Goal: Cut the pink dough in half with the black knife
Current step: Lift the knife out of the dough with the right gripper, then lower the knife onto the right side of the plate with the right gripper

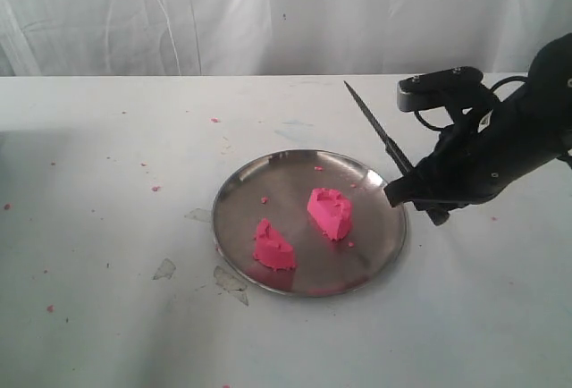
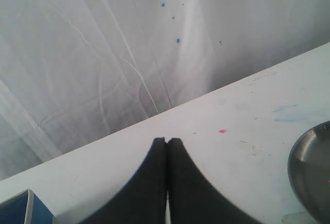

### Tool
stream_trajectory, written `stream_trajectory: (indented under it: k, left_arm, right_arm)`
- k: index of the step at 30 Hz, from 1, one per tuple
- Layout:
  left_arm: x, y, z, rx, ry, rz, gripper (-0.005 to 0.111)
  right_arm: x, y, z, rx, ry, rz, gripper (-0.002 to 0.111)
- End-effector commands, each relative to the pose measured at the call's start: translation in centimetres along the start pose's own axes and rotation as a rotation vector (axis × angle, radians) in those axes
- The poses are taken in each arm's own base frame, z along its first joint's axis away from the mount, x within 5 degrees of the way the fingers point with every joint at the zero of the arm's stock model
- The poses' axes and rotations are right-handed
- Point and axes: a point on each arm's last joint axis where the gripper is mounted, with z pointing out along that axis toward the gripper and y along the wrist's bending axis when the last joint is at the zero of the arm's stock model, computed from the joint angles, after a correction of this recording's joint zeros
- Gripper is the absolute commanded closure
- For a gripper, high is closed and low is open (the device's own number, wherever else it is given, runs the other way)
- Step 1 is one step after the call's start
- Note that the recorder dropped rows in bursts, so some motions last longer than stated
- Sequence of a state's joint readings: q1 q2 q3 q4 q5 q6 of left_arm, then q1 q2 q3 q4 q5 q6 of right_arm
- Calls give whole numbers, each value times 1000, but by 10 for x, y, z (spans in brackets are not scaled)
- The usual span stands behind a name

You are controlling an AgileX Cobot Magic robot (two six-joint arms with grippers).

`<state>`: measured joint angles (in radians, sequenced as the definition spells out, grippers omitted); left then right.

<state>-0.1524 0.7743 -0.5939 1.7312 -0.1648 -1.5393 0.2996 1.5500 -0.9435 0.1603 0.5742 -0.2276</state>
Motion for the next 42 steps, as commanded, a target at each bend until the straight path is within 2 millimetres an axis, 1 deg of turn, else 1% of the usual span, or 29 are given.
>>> stream_trajectory:
  k: [1,4,8,13,17,26,35,39,42]
  left_arm:
    - [0,0,-2,-2,-3,13,107]
    - [0,0,-2,-2,-3,13,107]
    - [0,0,-2,-2,-3,9,107]
    - [0,0,-2,2,-4,-3,107]
    - [0,0,-2,2,-4,-3,107]
    - [0,-1,-2,6,-5,-3,107]
    - [0,-2,-2,27,-8,-3,107]
    - [0,-3,-2,28,-8,-3,107]
    - [0,-3,-2,28,-8,-3,107]
  right_arm:
    - [5,-5,21,5,73,31,108]
    - [7,-4,34,-26,159,53,108]
    - [4,-2,39,-52,225,60,108]
    - [4,0,44,-92,240,25,108]
    - [6,1,51,-103,260,38,108]
    - [7,2,52,-120,275,57,108]
    - [10,3,52,-131,310,61,98]
    - [12,3,59,-132,332,65,92]
    - [14,2,65,-132,340,71,91]
